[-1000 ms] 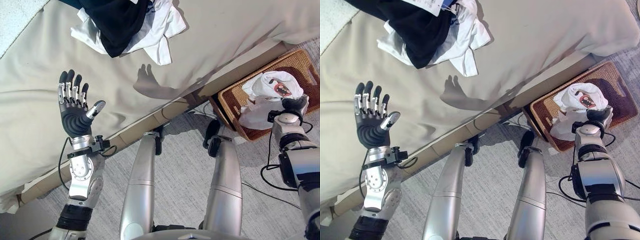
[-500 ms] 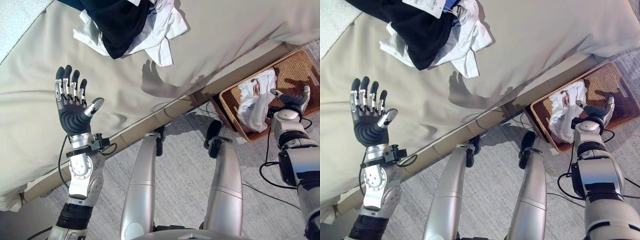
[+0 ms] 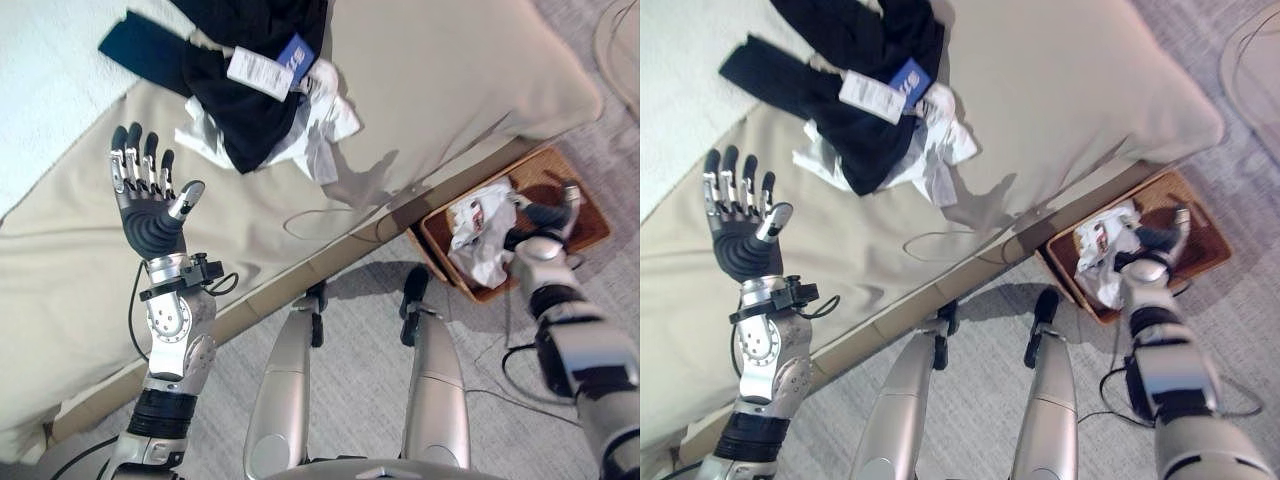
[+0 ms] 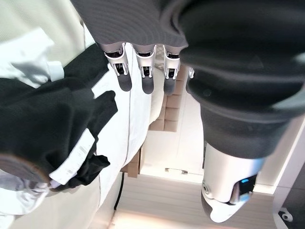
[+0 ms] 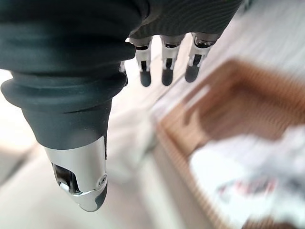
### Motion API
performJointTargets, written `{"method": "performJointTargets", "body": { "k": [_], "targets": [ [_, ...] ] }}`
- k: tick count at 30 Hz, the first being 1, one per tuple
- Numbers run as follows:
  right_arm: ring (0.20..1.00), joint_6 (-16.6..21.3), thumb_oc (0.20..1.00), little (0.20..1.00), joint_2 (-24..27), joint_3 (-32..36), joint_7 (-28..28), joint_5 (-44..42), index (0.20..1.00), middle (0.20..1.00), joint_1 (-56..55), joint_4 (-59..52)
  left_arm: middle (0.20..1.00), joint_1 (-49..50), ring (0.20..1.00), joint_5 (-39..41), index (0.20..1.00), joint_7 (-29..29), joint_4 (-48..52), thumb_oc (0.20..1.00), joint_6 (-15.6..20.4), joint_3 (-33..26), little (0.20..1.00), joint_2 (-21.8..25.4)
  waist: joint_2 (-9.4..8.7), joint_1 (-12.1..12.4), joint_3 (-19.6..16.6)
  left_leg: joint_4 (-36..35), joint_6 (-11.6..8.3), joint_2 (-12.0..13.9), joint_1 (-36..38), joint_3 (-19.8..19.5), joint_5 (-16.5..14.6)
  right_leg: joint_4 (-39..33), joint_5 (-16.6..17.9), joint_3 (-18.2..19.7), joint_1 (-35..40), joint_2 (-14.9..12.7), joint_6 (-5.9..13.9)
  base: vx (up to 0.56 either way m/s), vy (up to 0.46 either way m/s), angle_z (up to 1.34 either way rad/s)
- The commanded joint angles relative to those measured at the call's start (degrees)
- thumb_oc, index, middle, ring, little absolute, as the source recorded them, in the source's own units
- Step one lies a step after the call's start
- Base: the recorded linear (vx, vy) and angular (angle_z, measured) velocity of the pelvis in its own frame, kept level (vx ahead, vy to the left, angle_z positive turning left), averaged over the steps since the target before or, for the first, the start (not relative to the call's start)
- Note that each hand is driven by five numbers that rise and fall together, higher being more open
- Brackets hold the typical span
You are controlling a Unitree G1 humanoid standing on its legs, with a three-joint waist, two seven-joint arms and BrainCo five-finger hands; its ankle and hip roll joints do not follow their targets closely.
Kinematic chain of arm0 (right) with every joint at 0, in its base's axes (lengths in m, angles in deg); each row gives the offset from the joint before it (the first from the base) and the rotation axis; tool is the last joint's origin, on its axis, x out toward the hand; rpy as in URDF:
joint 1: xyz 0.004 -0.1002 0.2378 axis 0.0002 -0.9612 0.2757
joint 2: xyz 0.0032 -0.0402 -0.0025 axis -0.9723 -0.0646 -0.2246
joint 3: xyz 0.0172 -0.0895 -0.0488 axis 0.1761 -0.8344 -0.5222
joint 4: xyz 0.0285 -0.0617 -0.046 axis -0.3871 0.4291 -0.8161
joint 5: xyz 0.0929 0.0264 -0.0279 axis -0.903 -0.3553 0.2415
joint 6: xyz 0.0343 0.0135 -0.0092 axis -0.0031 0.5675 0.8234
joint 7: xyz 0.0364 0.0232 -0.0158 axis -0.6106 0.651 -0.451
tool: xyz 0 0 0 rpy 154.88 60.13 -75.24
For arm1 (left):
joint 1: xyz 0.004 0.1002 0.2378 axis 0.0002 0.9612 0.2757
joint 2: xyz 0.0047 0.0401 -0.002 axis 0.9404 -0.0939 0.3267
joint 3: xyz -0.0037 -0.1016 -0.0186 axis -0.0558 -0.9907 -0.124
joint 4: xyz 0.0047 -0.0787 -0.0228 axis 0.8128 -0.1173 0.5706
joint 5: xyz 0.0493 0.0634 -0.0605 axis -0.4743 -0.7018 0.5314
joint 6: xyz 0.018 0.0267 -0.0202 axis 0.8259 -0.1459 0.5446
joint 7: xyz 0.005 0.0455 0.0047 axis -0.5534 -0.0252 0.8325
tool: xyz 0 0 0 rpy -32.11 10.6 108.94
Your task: Pick up clothes into the bucket
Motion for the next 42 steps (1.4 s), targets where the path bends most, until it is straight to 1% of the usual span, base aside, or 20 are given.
{"method": "performJointTargets", "body": {
  "k": [1,2,4,8,11,13,15,16,18,19,22,23,24,25,26,29,30,33,34,42],
  "targets": [
    [1.0,5.3,1.0,1.0,0.5,0.8,-0.5,0.8,1.0,1.0,-4.1,-3.9,1.0,0.7,1.0,-4.2,1.0,-0.1,-1.2,1.0,2.8,-2.9,1.0,0.3,-0.88,-1.1,-2.4,-3.7,-1.86,1.4,3.7,-2.8,0.6,-10.6,6.5,0.7,7.5,-0.2,3.35,0.17,-0.099,-0.01],
    [1.0,6.2,1.0,1.0,-1.2,1.3,-0.1,3.4,1.0,1.0,-8.8,-12.8,1.0,0.9,1.0,-7.3,1.0,1.0,-3.2,1.0,2.1,-3.2,1.0,0.8,-1.31,-1.4,-2.6,-6.6,-2.2,1.7,8.3,-3.2,1.3,-13.2,6.7,-0.1,12.4,0.0,3.38,0.11,-0.077,0.01],
    [1.0,6.6,1.0,1.0,-1.7,1.6,0.4,4.4,1.0,1.0,-11.0,-16.1,1.0,0.7,1.0,-8.9,1.0,1.7,-4.9,1.0,1.7,-2.9,1.0,1.0,-1.66,-1.5,-2.7,-8.0,-2.32,1.9,10.8,-3.4,1.9,-14.4,7.1,-0.6,14.9,0.1,3.4,0.11,-0.068,-0.01],
    [1.0,7.1,1.0,1.0,-3.5,0.1,4.5,7.3,1.0,1.0,-17.1,-24.2,1.0,-0.2,1.0,-19.3,1.0,5.1,-12.4,1.0,-2.6,-2.3,1.0,3.1,-2.32,-1.5,-3.6,-10.8,-2.93,3.5,20.4,-4.6,1.8,-16.7,5.5,-1.6,24.9,1.7,3.06,0.17,-0.111,0.05],
    [1.0,6.8,1.0,1.0,-3.5,-1.0,5.6,8.8,1.0,1.0,-18.2,-25.5,1.0,-0.8,1.0,-22.7,1.0,6.1,-14.3,1.0,-4.0,-2.1,1.0,4.0,-2.65,-1.6,-4.0,-10.6,-3.13,4.2,22.6,-4.9,1.7,-17.1,5.0,-1.7,27.5,2.5,2.73,0.1,-0.09,0.09],
    [1.0,6.6,1.0,1.0,-4.2,-3.5,8.4,8.6,1.0,1.0,-18.9,-28.1,1.0,-2.3,1.0,-28.4,1.0,8.3,-19.1,1.0,-6.9,-1.7,1.0,5.1,-3.57,-1.5,-4.6,-5.9,-3.42,4.8,24.3,-5.2,-0.3,-17.1,3.1,-1.8,31.3,3.7,1.69,0.12,-0.092,0.06],
    [1.0,6.5,1.0,1.0,-4.2,-4.6,9.1,9.1,1.0,1.0,-18.9,-28.7,1.0,-2.6,1.0,-29.5,1.0,8.8,-20.6,1.0,-7.2,-1.5,1.0,5.3,-3.87,-1.3,-4.5,-4.1,-3.4,4.4,24.4,-5.7,-0.7,-17.1,2.8,-1.5,32.5,4.0,1.53,0.08,-0.024,0.01],
    [1.0,6.4,1.0,1.0,-4.7,-5.9,10.1,8.5,1.0,1.0,-19.0,-29.2,1.0,-4.5,1.0,-32.8,1.0,9.9,-24.1,1.0,-8.6,-0.3,1.0,5.6,-4.11,-1.5,-4.7,-3.9,-3.65,4.6,25.2,-5.8,-0.5,-17.1,2.2,-2.0,34.1,3.8,1.64,0.07,0.058,0.0],
    [1.0,6.4,1.0,1.0,-4.9,-6.4,10.2,8.4,1.0,1.0,-18.9,-29.4,1.0,-5.4,1.0,-34.0,1.0,10.5,-25.8,1.0,-9.1,0.4,1.0,5.7,-3.9,-1.7,-4.9,-6.7,-3.9,4.9,25.5,-5.9,1.1,-17.2,2.1,-2.2,34.3,3.6,1.94,0.04,0.12,0.07],
    [1.0,6.6,1.0,1.0,-5.0,-7.5,11.1,8.0,1.0,1.0,-18.9,-30.8,1.0,-6.3,1.0,-36.7,1.0,11.6,-27.4,1.0,-10.5,0.8,1.0,5.7,-3.39,-2.0,-5.4,-10.0,-3.43,4.7,25.2,-5.4,2.4,-15.9,2.3,-1.9,32.9,3.3,2.43,0.02,0.124,0.1],
    [1.0,6.5,1.0,1.0,-5.2,-7.7,11.0,7.6,1.0,1.0,-18.3,-32.1,1.0,-9.0,1.0,-40.6,1.0,12.5,-28.6,1.0,-12.1,2.1,1.0,7.2,-3.45,-2.4,-5.3,-9.3,-2.83,3.7,23.5,-4.5,2.3,-13.0,2.3,-1.3,30.3,2.0,2.95,-0.05,0.203,0.03],
    [1.0,6.9,1.0,1.0,-5.7,-7.9,10.8,6.0,1.0,1.0,-17.4,-32.4,1.0,-11.1,1.0,-43.7,1.0,13.9,-29.3,1.0,-13.0,2.6,1.0,9.2,-3.64,-2.6,-4.0,-8.1,-2.26,2.9,21.5,-4.1,2.1,-11.7,3.0,-0.2,27.2,0.9,3.2,-0.06,0.114,0.06],
    [1.0,6.9,1.0,1.0,-5.7,-7.8,10.8,6.0,1.0,1.0,-17.3,-32.3,1.0,-11.2,1.0,-43.7,1.0,13.9,-29.5,1.0,-13.0,2.6,1.0,9.2,-3.73,-2.5,-4.2,-7.9,-2.23,2.9,21.2,-3.9,2.0,-11.4,2.9,0.1,26.7,0.9,3.22,-0.12,0.164,0.06],
    [1.0,6.9,1.0,1.0,-6.0,-8.3,10.5,5.6,1.0,1.0,-16.4,-31.9,1.0,-12.7,1.0,-44.3,1.0,14.7,-29.6,1.0,-13.6,2.8,1.0,9.8,-3.86,-2.4,-3.2,-7.3,-2.09,2.6,20.0,-3.5,1.9,-11.1,3.1,0.5,25.2,0.6,3.41,-0.2,0.141,0.0],
    [1.0,6.8,1.0,1.0,-6.1,-8.9,10.0,6.1,1.0,1.0,-15.3,-32.5,1.0,-15.1,1.0,-45.5,1.0,16.3,-30.2,1.0,-14.8,2.4,1.0,11.5,-4.3,-2.4,-0.8,-6.4,-1.96,2.4,17.1,-2.7,2.2,-10.7,3.8,1.0,22.3,0.1,3.62,-0.2,0.14,-0.05],
    [1.0,6.6,1.0,1.0,-6.1,-9.1,9.0,6.5,1.0,1.0,-14.2,-32.4,1.0,-18.2,1.0,-46.0,1.0,18.2,-32.1,1.0,-15.9,2.5,1.0,12.8,-5.0,-2.4,0.6,-5.4,-2.07,2.6,14.2,-2.3,2.5,-10.6,4.4,0.9,19.9,-0.3,3.85,-0.15,0.079,-0.16],
    [1.0,6.6,1.0,1.0,-5.6,-9.2,8.1,7.3,1.0,1.0,-13.7,-33.1,1.0,-21.1,1.0,-47.6,1.0,20.2,-32.7,1.0,-17.3,2.2,1.0,14.9,-5.63,-2.8,2.9,-4.4,-2.21,2.5,11.1,-2.1,2.8,-10.0,5.0,0.9,17.0,-0.6,4.03,-0.1,0.046,0.0],
    [1.0,6.6,1.0,1.0,-5.0,-9.1,7.4,8.0,1.0,1.0,-12.9,-32.9,1.0,-24.0,1.0,-48.3,1.0,21.6,-33.6,1.0,-18.2,2.2,1.0,16.5,-6.09,-3.0,4.1,-3.1,-2.31,2.5,7.9,-2.0,2.8,-9.1,5.2,0.9,14.1,-0.8,4.16,-0.12,0.055,-0.02],
    [1.0,6.6,1.0,1.0,-3.9,-9.0,6.8,9.2,1.0,1.0,-12.5,-33.5,1.0,-26.0,1.0,-49.4,1.0,23.2,-33.5,1.0,-19.2,1.9,1.0,18.9,-6.63,-3.3,5.8,-1.6,-2.37,2.8,4.6,-2.0,2.8,-8.1,5.7,0.8,11.0,-1.0,4.36,-0.08,0.028,0.02],
    [1.0,7.3,1.0,1.0,-3.7,-9.0,5.2,8.2,1.0,1.0,-12.8,-30.1,1.0,-36.4,1.0,-48.8,1.0,26.8,-38.0,1.0,-20.5,4.9,1.0,22.1,-7.37,-4.5,8.5,2.8,-2.76,2.6,-5.9,-2.7,2.3,-5.1,6.1,0.4,2.1,-1.9,5.04,-0.06,0.016,0.02]
  ]
}}
